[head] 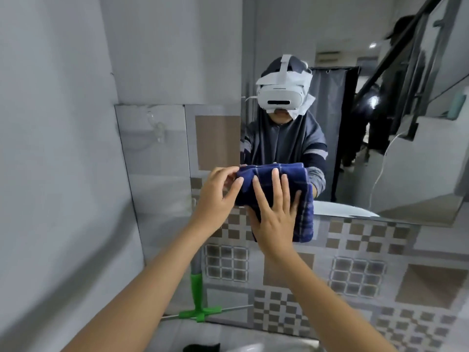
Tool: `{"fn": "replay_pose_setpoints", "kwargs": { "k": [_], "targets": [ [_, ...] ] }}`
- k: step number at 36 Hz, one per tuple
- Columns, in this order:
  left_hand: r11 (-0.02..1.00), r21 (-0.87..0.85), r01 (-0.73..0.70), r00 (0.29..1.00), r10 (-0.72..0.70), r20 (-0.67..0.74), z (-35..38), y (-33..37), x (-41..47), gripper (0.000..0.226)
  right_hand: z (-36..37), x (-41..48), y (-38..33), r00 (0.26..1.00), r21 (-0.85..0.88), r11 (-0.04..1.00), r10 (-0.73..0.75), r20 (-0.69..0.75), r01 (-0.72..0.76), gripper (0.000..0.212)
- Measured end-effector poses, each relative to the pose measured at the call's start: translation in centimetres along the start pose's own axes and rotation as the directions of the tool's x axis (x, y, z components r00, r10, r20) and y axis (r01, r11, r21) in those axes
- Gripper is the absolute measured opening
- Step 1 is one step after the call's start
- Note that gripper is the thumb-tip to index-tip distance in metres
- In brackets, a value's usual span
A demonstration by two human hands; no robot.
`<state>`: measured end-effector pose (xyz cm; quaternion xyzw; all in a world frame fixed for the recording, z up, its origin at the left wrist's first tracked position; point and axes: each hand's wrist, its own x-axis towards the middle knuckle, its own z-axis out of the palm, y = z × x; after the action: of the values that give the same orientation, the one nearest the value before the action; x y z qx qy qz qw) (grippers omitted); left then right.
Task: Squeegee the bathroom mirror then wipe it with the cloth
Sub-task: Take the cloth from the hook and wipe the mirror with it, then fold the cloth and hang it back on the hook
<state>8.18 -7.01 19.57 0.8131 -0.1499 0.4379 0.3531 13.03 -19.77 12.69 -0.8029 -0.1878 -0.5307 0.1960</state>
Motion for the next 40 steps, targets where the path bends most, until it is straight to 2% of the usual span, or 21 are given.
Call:
{"fn": "replay_pose_setpoints", "kwargs": {
  "k": [3,6,11,17,26,30,35,40],
  "targets": [
    [0.996,0.04,0.086,0.996,-0.085,-0.008,-0.6,-1.5,-0.4,0.025,0.2,0.2,-0.9,0.976,-0.032,0.979,-0.198,0.087,0.201,0.058],
    [0.979,0.036,0.2,0.98,-0.2,-0.004,-1.2,-2.9,-1.1,0.023,0.5,0.5,-1.5,0.943,-0.056,0.951,-0.292,0.162,0.304,0.062],
    [0.96,0.003,0.279,0.96,-0.279,0.037,-1.6,-3.2,-1.5,0.023,-0.1,0.8,-1.0,0.909,-0.047,0.925,-0.359,0.211,0.376,0.066],
    [0.964,-0.036,0.262,0.965,-0.263,-0.004,-2.1,-2.3,-1.4,0.017,-2.1,1.4,-0.1,0.902,0.065,0.924,-0.383,0.197,0.378,0.05],
    [0.97,-0.144,0.198,0.978,-0.205,-0.038,-3.3,1.4,-0.1,0.011,-4.2,0.2,-0.9,0.993,0.21,0.972,-0.117,0.036,0.107,0.043],
    [0.973,-0.152,0.174,0.98,-0.187,-0.074,-4.1,3.0,0.2,0.011,-4.5,-0.4,-1.5,0.998,0.372,0.925,0.067,0.021,-0.07,0.043],
    [0.965,-0.188,0.185,0.974,-0.206,-0.095,-5.7,4.2,-0.4,0.01,-5.9,-1.0,-4.2,0.963,0.577,0.774,0.245,0.111,-0.263,0.042],
    [0.933,-0.276,0.233,0.946,-0.283,-0.157,-8.0,4.9,-1.7,0.011,-6.8,-0.8,-7.2,0.86,0.756,0.473,0.456,0.23,-0.453,0.036]
  ]
}}
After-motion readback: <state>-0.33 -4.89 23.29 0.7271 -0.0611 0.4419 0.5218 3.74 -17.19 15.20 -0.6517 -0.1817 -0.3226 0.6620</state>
